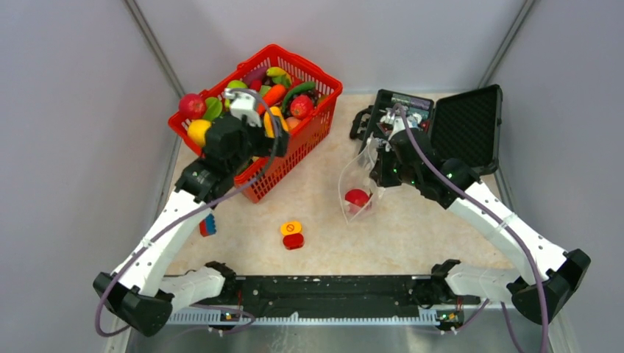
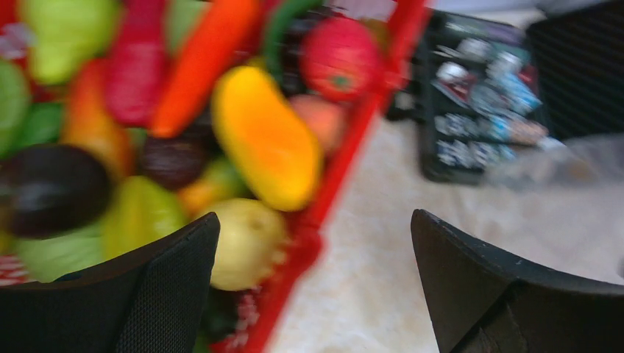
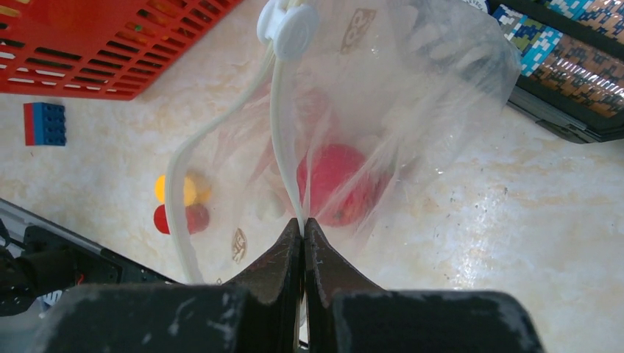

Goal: Place the food in the zip-top bag and seal the zipper

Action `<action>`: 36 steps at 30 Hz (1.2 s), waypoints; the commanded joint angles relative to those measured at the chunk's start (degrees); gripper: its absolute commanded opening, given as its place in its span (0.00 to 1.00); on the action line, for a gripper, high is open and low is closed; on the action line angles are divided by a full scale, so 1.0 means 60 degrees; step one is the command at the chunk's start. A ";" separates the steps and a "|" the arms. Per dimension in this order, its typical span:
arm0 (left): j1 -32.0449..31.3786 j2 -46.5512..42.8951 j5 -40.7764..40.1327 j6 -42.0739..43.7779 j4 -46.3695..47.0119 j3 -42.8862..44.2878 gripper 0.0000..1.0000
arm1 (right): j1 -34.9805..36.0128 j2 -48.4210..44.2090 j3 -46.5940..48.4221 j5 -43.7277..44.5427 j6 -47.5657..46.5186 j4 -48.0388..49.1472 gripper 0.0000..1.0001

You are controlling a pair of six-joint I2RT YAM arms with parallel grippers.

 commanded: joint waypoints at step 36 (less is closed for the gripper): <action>0.4215 0.2861 -0.1673 0.0248 0.1044 0.0771 0.85 | -0.0107 -0.0606 -0.0536 -0.0726 0.0164 0.1068 0.00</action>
